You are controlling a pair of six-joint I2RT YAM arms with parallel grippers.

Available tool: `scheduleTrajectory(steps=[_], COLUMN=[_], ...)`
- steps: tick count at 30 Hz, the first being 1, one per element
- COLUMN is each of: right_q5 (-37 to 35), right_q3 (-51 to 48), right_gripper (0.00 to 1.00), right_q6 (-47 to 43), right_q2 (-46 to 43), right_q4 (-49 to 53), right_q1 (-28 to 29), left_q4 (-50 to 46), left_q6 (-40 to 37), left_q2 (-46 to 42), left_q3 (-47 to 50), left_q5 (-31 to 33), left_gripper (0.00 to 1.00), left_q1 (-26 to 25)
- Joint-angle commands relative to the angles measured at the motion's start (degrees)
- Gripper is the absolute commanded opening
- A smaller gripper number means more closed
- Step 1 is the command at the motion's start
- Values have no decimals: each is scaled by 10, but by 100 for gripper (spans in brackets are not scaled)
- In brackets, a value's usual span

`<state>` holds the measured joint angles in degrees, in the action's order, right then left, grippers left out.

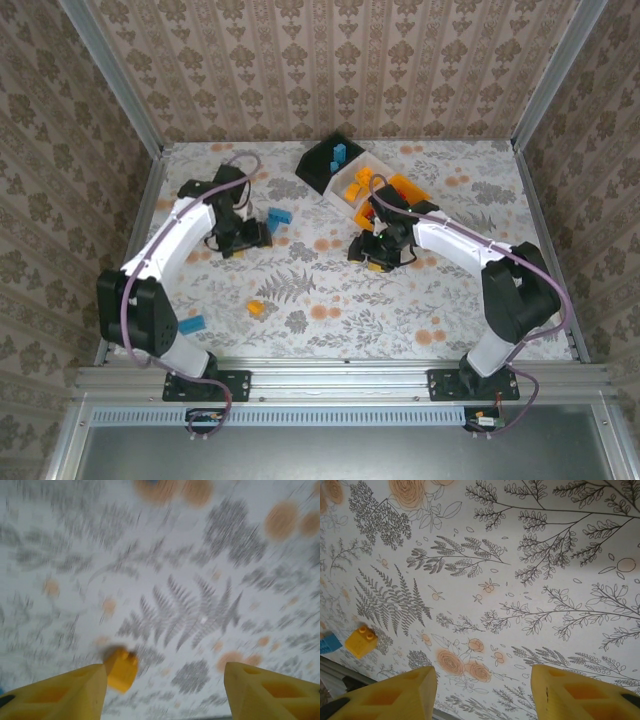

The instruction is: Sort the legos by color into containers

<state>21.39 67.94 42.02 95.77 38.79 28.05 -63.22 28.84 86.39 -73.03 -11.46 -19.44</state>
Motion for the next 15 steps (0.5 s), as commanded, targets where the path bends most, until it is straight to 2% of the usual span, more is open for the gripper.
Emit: scheduleTrajectory(steps=[1,5,9,15], right_q5=[9,12,14,10], right_q3=[25,37,43,43], right_gripper=[53,53,53,53], right_q6=[1,-5,-10,-16], right_q2=[15,27,34,30], right_q4=[-2,2,4,9], right_q1=[5,4,4,4], left_q4=[-44,-26,22,66], left_q6=[41,108,166,179], left_q2=[-49,-88,-88,-55], left_q3=[68,151,227,267], left_q5=[3,-18,-72,-111], left_gripper=[67,71,72,73], left_q1=[-11,-18,-19,-2])
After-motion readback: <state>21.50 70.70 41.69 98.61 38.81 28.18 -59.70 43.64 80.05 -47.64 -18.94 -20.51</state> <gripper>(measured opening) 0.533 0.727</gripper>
